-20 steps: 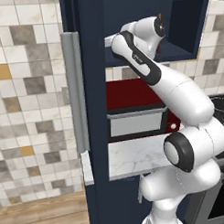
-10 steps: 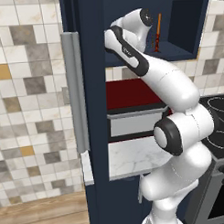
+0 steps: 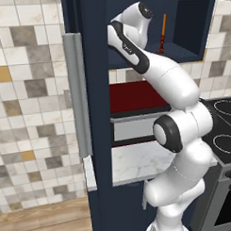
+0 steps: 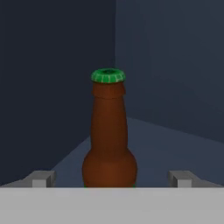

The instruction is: Get the candle and the beer from the cabinet and move them to the dining counter.

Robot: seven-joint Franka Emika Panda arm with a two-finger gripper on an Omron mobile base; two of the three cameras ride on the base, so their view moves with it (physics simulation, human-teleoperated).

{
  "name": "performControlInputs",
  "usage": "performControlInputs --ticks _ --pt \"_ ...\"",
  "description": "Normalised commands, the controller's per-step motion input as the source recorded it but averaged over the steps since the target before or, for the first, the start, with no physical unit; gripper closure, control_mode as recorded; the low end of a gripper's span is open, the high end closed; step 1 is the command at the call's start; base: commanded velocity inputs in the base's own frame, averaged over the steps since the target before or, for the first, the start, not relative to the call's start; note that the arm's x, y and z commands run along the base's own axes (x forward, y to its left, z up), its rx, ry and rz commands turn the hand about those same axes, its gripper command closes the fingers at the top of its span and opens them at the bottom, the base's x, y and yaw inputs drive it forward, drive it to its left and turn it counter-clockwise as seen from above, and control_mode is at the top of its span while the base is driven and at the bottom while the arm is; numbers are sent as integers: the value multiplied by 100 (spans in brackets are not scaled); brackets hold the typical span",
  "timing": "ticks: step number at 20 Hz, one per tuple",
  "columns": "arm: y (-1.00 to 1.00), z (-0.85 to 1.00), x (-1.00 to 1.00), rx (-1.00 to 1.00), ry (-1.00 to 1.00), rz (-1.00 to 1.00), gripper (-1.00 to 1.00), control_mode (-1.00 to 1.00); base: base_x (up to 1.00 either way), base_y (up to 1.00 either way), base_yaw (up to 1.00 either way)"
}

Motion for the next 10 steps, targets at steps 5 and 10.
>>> performControlInputs --ticks 5,10 --pt "7 -10 12 0 5 0 -100 -100 0 0 0" --pt "3 -11 9 0 5 0 -100 -100 0 0 0"
